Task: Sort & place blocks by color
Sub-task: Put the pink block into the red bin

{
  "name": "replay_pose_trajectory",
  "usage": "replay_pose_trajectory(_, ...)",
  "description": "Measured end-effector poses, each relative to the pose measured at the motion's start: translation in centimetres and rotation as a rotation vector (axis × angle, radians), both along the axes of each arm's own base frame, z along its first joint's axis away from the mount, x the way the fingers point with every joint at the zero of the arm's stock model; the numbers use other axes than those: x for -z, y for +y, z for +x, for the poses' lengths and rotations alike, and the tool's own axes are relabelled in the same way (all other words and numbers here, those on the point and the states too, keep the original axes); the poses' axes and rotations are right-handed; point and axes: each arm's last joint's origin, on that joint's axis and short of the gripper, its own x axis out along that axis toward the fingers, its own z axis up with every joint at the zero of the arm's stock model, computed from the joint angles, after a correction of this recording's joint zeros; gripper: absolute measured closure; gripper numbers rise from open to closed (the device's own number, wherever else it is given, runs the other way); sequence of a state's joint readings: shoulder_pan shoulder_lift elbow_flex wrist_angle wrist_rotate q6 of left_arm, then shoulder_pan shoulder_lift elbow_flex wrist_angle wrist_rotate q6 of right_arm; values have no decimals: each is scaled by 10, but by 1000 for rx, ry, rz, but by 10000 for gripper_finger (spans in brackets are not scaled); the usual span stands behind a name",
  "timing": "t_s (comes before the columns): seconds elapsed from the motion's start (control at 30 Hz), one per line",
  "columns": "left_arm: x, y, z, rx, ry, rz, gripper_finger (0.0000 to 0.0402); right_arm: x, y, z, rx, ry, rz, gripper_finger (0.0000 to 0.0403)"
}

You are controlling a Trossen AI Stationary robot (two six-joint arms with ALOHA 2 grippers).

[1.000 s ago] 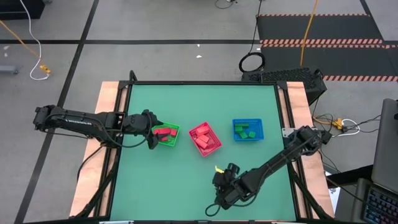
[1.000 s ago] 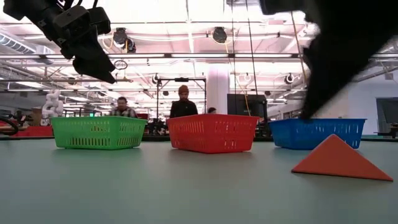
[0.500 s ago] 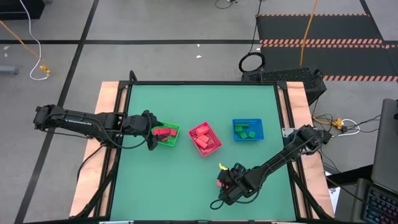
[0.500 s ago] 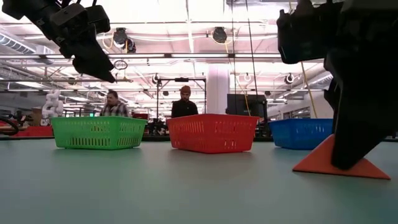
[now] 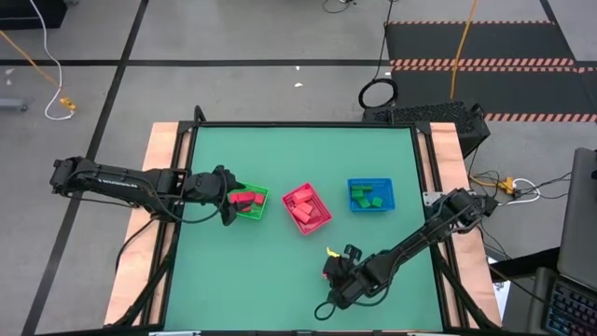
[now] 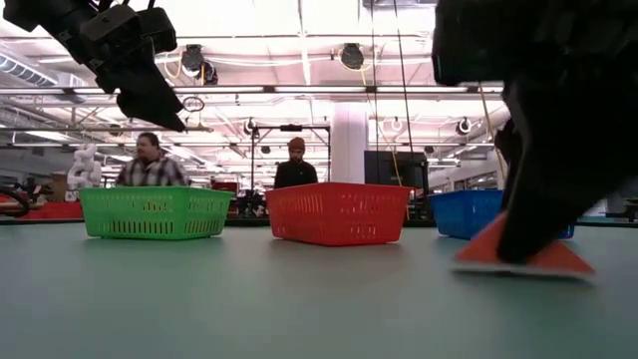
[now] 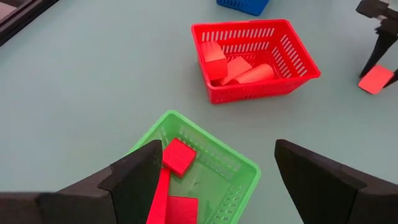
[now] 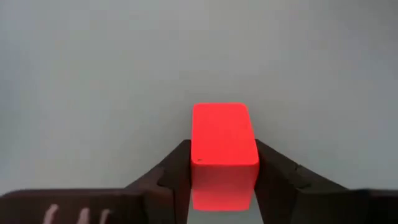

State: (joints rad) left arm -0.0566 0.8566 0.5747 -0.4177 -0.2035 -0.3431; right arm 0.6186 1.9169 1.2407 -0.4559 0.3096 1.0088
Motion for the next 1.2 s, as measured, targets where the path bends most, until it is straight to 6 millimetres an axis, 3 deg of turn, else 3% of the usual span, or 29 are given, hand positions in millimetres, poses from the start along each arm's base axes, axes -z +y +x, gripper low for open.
replay_pose_trajectory(0.17,0,0,0,0,0,0,92,-27,-7,0,-13,-82,5,282)
replay_pose_trajectory(0.3,0,0,0,3,-1,4,92,-60,-20,1,-15,-230,-105,282)
replay_pose_trajectory(0.43,0,0,0,3,-3,5,92,-87,-46,5,5,-335,-266,282)
replay_pose_trajectory(0.57,-1,0,1,4,-10,6,92,-98,-80,17,28,-339,-358,282)
replay_pose_trajectory(0.87,-1,1,0,-16,-8,33,92,-86,-134,46,27,-291,-349,282)
replay_pose_trajectory(1.2,-1,1,0,-6,-4,48,92,-41,-167,38,177,-357,-210,210)
